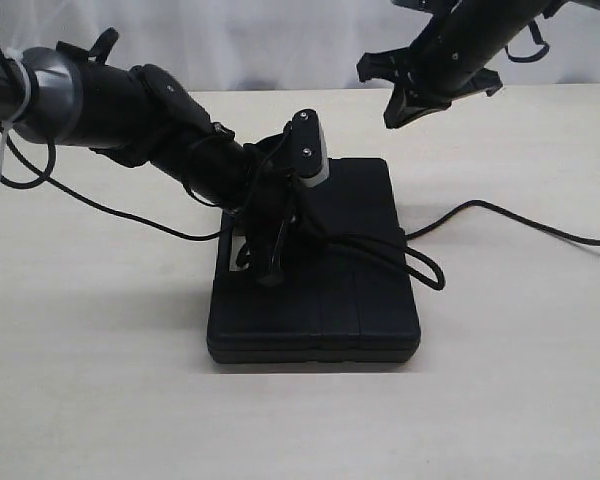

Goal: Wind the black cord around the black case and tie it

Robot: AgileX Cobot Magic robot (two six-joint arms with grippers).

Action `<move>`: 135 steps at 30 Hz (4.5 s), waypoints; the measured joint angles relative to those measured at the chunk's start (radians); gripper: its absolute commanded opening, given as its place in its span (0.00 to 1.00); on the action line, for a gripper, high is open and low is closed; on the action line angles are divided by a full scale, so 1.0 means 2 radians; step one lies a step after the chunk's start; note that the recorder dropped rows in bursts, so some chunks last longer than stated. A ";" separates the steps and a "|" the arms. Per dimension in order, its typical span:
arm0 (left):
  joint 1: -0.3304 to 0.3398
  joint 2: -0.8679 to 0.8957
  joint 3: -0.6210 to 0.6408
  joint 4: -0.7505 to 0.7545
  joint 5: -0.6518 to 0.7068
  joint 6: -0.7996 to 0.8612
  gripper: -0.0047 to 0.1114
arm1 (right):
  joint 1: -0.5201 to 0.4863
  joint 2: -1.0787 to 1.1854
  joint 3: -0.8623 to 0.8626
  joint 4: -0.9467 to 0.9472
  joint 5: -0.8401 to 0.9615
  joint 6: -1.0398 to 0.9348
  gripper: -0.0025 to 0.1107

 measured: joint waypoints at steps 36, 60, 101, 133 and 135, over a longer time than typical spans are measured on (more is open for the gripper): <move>-0.001 0.000 0.000 0.000 0.006 0.010 0.04 | -0.009 0.123 0.017 -0.234 0.012 -0.052 0.06; -0.001 0.001 0.000 0.000 0.012 0.012 0.04 | -0.023 0.071 0.105 -0.086 -0.076 0.099 0.37; -0.005 0.003 0.000 -0.003 -0.262 -0.276 0.04 | 0.004 -0.059 0.469 -0.081 -0.576 -0.263 0.06; -0.005 0.003 0.000 -0.003 -0.355 -0.300 0.04 | 0.091 -0.086 0.583 0.037 -0.836 -0.475 0.06; -0.005 0.003 0.000 -0.003 -0.350 -0.300 0.04 | 0.090 -0.102 0.569 0.156 -0.835 -0.465 0.06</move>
